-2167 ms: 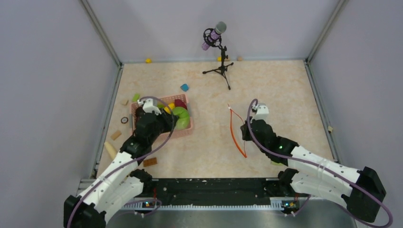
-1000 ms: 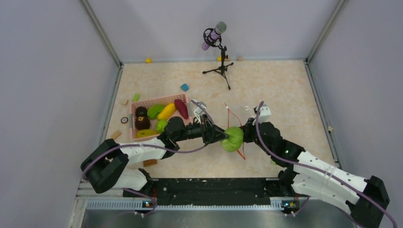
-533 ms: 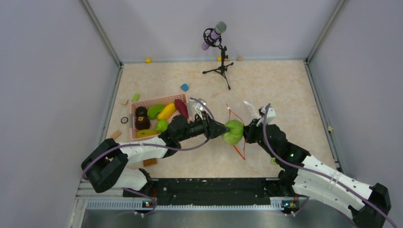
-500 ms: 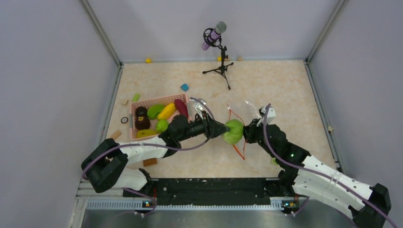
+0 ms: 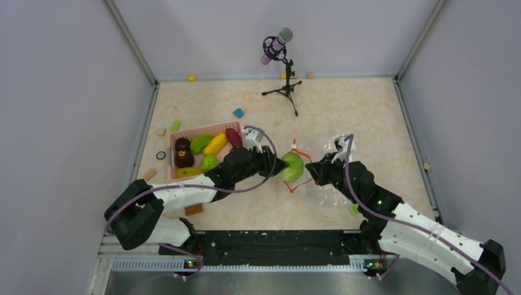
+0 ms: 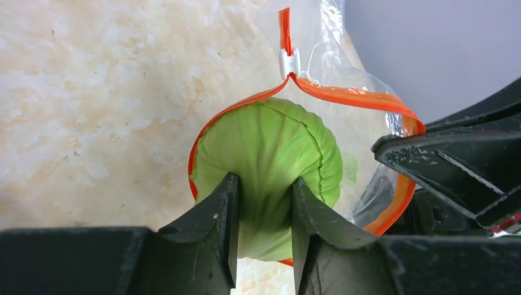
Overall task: Place the food in the zip-top bag and seal the zipper
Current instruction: Place the fake vegetable in the zipper food storage bag.
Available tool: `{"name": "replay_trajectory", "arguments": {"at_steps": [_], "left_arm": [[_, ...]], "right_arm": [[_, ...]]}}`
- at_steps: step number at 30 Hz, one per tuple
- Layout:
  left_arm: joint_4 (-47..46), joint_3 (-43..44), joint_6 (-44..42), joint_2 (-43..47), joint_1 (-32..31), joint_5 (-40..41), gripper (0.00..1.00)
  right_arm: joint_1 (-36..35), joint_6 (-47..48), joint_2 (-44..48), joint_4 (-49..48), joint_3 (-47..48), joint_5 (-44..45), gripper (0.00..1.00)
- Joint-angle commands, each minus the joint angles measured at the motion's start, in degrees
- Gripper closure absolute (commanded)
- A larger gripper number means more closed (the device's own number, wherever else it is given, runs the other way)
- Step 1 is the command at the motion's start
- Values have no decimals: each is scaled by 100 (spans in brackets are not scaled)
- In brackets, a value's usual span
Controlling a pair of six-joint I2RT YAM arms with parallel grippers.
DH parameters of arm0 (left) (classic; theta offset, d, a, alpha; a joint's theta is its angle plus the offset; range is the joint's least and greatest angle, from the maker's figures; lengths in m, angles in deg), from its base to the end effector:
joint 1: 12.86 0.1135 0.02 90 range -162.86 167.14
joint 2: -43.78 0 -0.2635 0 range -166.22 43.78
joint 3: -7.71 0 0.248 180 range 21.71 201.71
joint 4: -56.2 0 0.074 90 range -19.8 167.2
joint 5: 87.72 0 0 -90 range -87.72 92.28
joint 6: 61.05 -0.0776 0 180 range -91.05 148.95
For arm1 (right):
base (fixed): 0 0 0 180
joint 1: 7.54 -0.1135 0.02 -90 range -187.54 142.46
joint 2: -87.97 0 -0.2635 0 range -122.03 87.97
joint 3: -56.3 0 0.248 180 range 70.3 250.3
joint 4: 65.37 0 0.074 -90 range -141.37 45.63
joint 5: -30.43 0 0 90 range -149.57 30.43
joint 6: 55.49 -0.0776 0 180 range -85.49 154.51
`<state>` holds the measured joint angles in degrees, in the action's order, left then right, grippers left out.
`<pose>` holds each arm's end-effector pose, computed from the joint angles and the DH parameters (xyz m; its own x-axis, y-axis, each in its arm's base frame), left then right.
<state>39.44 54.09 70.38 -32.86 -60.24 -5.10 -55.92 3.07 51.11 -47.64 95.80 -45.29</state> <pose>0.2094 -0.2423 0.2097 -0.6574 -0.2547 -0.7092 0.5060 0.5482 -0.6659 0.1478 0.1375 0.2441 -0.4429 0.2626 -0.8573 -0.3930 0.8026 0.4488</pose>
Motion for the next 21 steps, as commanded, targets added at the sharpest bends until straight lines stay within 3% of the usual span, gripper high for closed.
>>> {"name": "replay_trajectory", "arguments": {"at_steps": [1, 8, 17, 21], "left_arm": [[24, 455, -110, -38, 27, 117, 100], [-301, 620, -274, -178, 25, -699, 100], [-713, 707, -1091, -391, 12, -2421, 100], [-541, 673, -1519, -223, -117, -2200, 100]], "right_arm": [[-57, 134, -116, -657, 217, -468, 100], [-58, 159, -519, -737, 454, -321, 100], [-58, -72, -864, -840, 822, -172, 100], [-61, -198, -1017, -837, 969, -364, 100]]}}
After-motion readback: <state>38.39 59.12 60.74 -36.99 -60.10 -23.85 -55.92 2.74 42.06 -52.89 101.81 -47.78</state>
